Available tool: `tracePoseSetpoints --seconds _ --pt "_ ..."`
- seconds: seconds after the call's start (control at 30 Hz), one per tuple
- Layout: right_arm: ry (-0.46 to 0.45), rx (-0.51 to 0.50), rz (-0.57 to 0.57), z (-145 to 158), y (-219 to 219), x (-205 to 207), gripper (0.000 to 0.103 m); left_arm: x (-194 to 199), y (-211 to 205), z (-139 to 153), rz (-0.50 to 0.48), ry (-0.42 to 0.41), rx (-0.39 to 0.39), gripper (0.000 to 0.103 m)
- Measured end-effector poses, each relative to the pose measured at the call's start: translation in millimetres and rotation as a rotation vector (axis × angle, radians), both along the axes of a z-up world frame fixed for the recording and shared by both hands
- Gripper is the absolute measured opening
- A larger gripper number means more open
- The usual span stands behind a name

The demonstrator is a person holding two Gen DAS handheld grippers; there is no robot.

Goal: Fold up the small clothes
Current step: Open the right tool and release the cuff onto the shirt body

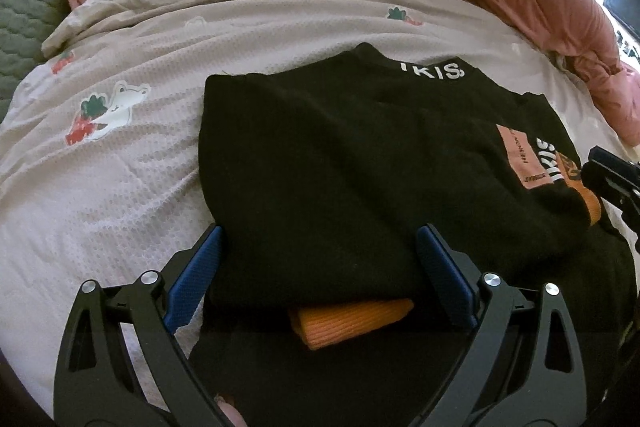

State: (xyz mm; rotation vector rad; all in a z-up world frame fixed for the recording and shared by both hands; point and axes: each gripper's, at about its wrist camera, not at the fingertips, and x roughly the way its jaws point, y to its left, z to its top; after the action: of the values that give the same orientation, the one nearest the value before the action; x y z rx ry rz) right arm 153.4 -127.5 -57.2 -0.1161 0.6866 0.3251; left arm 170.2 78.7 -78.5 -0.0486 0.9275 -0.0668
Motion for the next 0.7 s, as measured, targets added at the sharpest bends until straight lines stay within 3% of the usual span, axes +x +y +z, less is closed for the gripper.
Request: tracePoseSetpoints --seconds 0.13,0.4,0.7 --pt "0.026 -0.021 0.005 -7.0 3.0 3.8 0.046 -0.4 0.7 -0.2 0.000 -0.003 -0.004 0.089" --pt "0.178 -0.027 -0.038 -37.4 -7.6 19.9 0.046 -1.3 3.4 -1.2 0.000 -0.001 -0.022 0.089" --pt "0.171 0.000 -0.034 -33.7 -10.1 14.7 0.049 -4.3 7.0 1.2 0.007 -0.015 -0.038 0.090"
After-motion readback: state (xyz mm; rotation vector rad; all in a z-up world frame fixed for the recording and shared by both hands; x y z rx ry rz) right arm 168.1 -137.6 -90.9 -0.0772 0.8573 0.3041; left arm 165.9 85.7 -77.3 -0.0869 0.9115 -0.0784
